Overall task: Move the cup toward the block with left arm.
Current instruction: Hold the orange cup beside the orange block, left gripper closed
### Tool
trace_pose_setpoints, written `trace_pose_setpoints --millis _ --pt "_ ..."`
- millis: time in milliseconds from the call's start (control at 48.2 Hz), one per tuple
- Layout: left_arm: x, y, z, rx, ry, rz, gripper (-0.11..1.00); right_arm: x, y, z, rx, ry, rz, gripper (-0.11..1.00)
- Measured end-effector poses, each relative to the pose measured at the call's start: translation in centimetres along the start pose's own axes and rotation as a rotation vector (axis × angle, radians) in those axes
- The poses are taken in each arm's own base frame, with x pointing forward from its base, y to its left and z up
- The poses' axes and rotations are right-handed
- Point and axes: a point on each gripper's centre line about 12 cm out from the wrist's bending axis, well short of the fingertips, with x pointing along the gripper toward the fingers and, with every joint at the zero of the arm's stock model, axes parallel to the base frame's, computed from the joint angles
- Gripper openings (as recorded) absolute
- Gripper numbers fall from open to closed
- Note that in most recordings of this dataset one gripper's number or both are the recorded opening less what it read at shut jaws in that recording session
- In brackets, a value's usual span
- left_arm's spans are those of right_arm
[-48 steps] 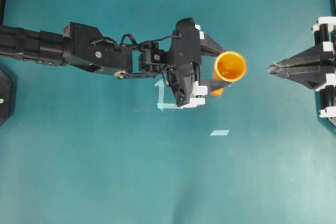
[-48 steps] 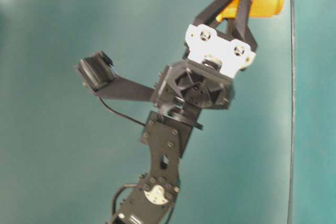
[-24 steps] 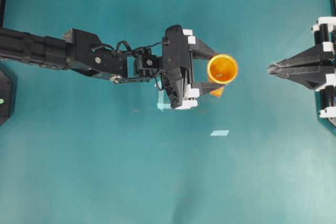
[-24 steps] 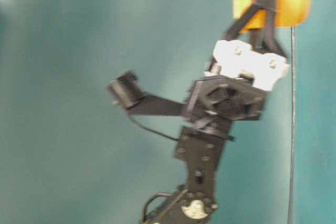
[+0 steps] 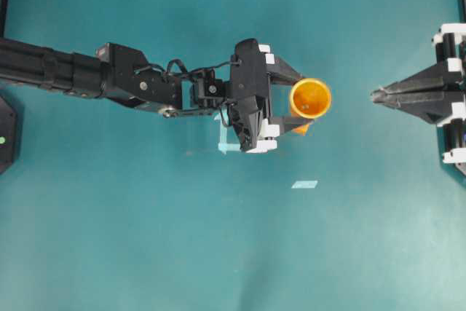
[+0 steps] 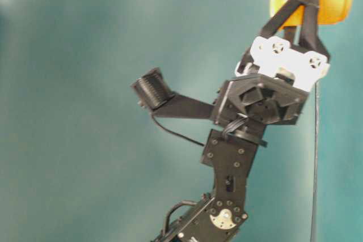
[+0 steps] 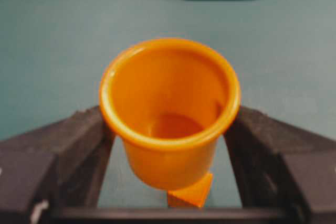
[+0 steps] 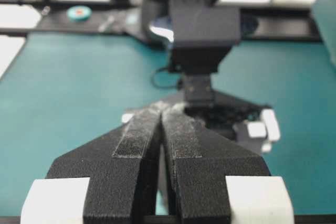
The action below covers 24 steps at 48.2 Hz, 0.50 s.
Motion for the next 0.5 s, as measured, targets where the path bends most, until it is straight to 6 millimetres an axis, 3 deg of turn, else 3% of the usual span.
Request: trace_pose_setpoints --millis 498 --pt "0.49 -0.23 -0.01 0.003 -0.003 -0.004 0.66 0.03 0.00 -0.03 0.002 0.002 0.000 0.00"
